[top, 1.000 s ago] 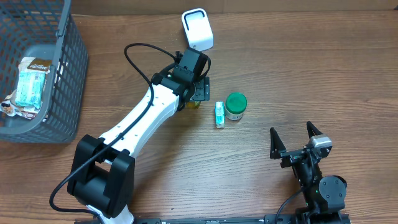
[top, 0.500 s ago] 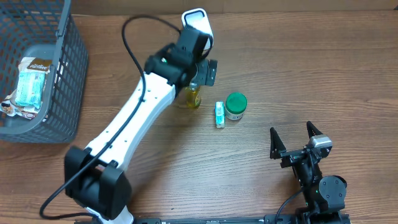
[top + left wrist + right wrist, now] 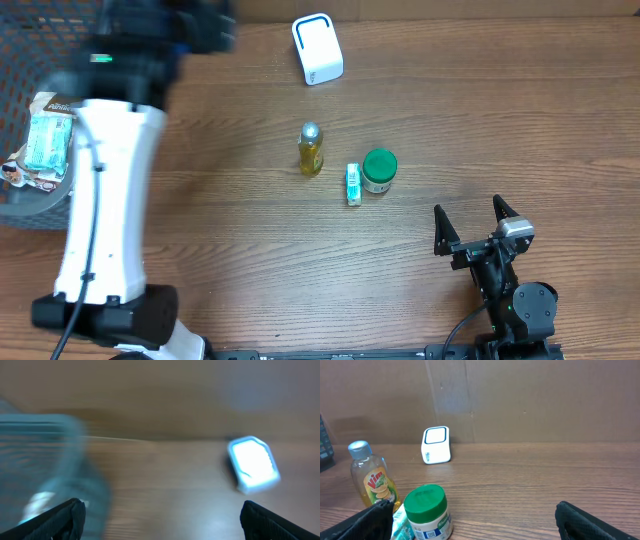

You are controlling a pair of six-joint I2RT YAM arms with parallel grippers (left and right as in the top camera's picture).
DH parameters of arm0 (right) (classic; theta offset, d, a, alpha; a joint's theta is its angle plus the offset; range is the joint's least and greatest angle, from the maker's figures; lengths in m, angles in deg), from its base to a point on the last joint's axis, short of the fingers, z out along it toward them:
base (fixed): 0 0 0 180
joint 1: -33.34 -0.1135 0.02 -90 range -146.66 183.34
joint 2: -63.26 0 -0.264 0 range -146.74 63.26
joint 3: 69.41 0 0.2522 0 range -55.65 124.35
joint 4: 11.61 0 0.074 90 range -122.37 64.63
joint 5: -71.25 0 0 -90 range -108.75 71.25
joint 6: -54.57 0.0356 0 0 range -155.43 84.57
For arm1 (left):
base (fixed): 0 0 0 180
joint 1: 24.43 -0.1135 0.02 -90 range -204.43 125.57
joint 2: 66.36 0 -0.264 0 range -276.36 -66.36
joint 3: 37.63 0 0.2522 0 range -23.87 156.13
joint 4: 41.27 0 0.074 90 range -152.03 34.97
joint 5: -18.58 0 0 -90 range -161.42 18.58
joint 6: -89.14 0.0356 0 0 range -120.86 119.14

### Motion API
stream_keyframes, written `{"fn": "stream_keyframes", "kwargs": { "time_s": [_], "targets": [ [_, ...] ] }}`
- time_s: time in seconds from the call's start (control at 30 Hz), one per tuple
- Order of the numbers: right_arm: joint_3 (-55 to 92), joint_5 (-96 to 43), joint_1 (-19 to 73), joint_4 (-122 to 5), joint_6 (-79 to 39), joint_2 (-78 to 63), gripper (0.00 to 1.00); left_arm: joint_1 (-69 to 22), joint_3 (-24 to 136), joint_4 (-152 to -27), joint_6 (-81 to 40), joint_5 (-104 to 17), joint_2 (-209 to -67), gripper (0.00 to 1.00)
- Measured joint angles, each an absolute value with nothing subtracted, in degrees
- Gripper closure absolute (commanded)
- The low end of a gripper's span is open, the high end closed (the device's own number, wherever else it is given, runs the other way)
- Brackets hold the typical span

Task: Scan the item barcode
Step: 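Set the yellow bottle down near the scanner and withdraw left gripper, then reach the left gripper into the grey basket and grasp the packs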

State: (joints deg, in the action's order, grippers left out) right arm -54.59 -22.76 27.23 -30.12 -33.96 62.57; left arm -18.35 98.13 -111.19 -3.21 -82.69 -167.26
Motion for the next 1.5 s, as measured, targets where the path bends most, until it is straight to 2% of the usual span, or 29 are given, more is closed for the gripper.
{"fn": "stream_keyframes", "kwargs": {
  "time_s": [0.27, 0.53, 1.0, 1.5],
  "targets": [
    [-54.59, -22.74, 27.23, -30.14, -33.91, 62.57, 0.0, -38.04, 100.99, -113.55, -2.27, -83.59, -166.86, 0.0],
    [-54.59, -22.76, 27.23, -30.17, -33.96, 62.57, 0.0, -51.29, 99.02, -115.45, 0.66, -83.78, -168.79, 0.0],
    [-54.59, -22.76, 27.23, -30.14, -33.93, 62.57, 0.0, -55.66, 96.25, -119.47, 11.87, -83.92, -190.06, 0.0],
    [-54.59, -22.76, 27.26, -30.14, -33.93, 62.57, 0.0, -55.68, 96.16, -116.48, 16.59, -87.41, -197.42, 0.01]
  ]
}}
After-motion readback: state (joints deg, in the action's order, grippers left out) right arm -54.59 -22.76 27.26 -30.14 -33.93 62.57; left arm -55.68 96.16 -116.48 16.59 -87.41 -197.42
